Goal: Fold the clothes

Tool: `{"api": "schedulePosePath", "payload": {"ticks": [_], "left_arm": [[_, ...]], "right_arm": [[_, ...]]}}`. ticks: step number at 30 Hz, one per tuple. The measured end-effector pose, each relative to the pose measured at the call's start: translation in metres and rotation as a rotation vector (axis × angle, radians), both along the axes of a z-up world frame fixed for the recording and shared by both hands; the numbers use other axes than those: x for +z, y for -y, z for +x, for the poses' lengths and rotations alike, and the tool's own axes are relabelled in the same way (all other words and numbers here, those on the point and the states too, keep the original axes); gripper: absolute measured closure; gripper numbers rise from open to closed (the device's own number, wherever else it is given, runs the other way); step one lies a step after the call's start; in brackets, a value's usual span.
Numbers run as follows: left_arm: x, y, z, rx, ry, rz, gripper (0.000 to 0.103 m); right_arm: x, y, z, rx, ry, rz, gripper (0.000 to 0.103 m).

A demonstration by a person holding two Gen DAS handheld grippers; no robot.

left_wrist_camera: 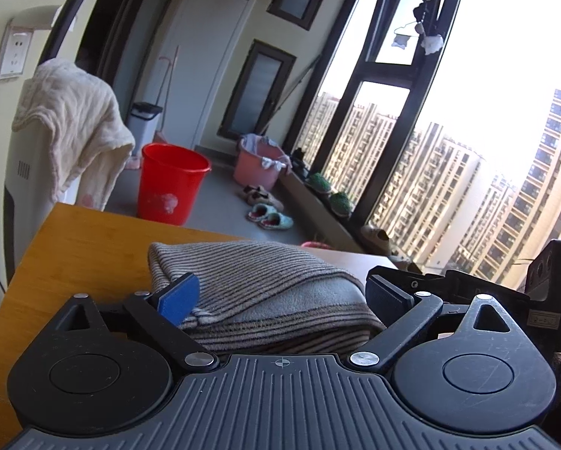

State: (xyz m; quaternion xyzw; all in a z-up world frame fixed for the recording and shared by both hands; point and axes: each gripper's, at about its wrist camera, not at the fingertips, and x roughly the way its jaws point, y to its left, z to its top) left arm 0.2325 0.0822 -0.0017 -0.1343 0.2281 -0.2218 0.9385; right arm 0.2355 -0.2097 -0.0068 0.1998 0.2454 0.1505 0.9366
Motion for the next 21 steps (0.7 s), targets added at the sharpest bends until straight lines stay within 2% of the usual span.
{"api": "schedulePosePath", "payload": {"ticks": [6, 11, 17, 21], "left_arm": [[0.012, -0.006, -0.013, 0.044, 0.035, 0.017, 0.000], [0.016, -0.011, -0.022, 0.109, 0.028, 0.042, 0.000], [0.014, -0.010, -0.051, 0.213, 0.017, 0.159, 0.000], [0.005, 0.001, -0.077, 0.256, -0.022, 0.220, 0.000]], "right_arm": [[0.003, 0.000, -0.005, 0.000, -0.002, -0.015, 0.000], [0.006, -0.008, -0.015, -0.002, -0.015, -0.058, 0.000], [0.010, -0.018, -0.044, 0.001, -0.050, -0.136, 0.000], [0.006, -0.028, -0.078, -0.021, -0.071, -0.185, 0.000]]}}
